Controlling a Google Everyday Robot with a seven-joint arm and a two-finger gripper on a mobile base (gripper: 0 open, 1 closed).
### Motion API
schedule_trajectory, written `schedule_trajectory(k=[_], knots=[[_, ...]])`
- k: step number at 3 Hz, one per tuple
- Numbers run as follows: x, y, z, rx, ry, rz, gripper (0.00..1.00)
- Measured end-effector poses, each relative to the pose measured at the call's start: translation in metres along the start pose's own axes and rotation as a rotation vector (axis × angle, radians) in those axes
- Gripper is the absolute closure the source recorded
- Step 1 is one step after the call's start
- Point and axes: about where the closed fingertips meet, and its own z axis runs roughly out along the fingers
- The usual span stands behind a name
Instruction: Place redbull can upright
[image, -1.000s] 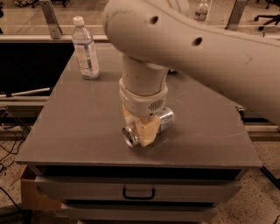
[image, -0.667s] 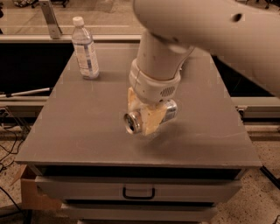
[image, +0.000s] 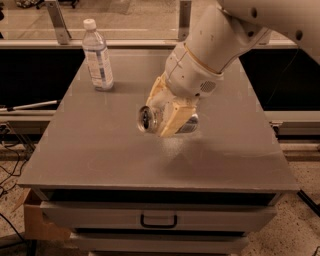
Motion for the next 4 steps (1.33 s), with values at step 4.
schedule_trajectory(k=[4], knots=[[0.004,-0.035,0.010,0.105,-0.499,0.332,1.00]])
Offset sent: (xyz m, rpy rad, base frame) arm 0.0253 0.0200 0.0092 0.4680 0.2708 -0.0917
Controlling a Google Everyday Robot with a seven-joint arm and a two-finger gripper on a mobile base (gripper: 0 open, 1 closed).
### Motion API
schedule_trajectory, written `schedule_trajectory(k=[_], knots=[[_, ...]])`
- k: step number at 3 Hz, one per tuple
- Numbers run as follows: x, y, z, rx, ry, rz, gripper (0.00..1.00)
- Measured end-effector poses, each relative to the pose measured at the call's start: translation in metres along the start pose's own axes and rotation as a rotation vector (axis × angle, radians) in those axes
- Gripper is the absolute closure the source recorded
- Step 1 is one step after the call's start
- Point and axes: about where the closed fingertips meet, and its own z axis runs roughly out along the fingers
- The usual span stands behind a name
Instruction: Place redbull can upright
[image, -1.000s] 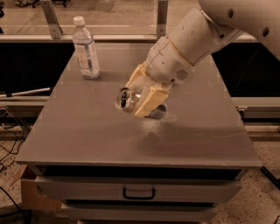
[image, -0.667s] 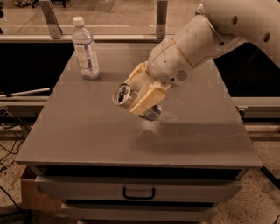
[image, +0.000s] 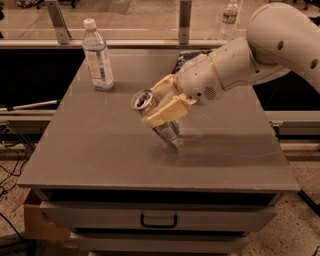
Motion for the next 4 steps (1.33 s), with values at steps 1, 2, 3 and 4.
schedule_trajectory(k=[1,2,3,4], knots=[[0.006,-0.009,-0.002,0.049,-0.069,0.052,1.00],[0.009,-0.015,-0.006,0.104,-0.138,0.071,1.00],[0.010,-0.019,-0.010,0.145,-0.190,0.069,1.00],[0.012,-0.022,-0.010,0.171,-0.239,0.069,1.00]])
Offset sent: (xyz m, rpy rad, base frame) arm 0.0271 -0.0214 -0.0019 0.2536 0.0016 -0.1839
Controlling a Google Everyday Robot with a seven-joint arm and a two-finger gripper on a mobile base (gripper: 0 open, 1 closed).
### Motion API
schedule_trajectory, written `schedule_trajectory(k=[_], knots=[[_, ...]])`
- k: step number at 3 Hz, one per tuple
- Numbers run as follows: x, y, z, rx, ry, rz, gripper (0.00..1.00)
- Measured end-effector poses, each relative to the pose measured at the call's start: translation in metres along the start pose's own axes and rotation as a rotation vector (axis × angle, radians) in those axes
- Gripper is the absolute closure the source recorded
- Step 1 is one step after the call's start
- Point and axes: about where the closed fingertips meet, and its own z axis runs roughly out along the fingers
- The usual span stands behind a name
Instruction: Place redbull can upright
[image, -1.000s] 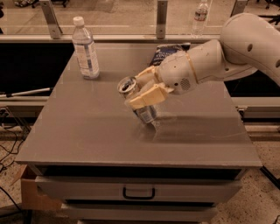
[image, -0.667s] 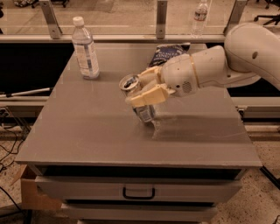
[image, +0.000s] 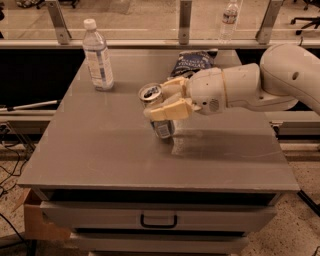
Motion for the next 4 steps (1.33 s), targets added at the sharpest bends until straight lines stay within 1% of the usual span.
schedule_trajectory(k=[2,4], knots=[[0.0052,-0.0028,0.0010,0.027,-0.084,0.016,1.00],[0.0101,-0.0046,-0.0003,0.043,-0.127,0.031,1.00]])
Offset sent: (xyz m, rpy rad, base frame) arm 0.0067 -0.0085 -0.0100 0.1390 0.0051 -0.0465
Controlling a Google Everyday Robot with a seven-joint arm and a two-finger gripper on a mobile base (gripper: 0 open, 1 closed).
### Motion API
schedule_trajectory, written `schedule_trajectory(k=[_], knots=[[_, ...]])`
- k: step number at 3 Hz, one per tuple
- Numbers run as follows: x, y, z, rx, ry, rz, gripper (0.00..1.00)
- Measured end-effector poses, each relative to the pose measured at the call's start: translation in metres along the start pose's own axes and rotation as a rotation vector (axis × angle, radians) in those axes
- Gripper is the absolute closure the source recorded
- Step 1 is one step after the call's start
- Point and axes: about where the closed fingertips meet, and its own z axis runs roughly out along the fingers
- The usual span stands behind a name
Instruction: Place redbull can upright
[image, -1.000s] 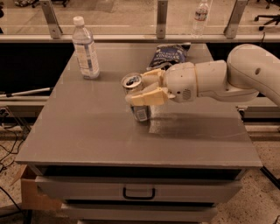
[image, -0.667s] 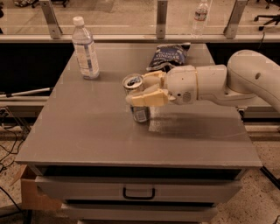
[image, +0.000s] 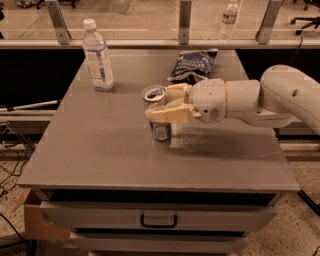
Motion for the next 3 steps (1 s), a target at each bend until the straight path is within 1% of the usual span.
schedule_trajectory(k=[2,3], knots=[[0.0035,-0.0013,-0.0036,0.022,-0.028,0.012,1.00],[0.0054,-0.0017,-0.0059,0.034,-0.033,0.016,0.98]])
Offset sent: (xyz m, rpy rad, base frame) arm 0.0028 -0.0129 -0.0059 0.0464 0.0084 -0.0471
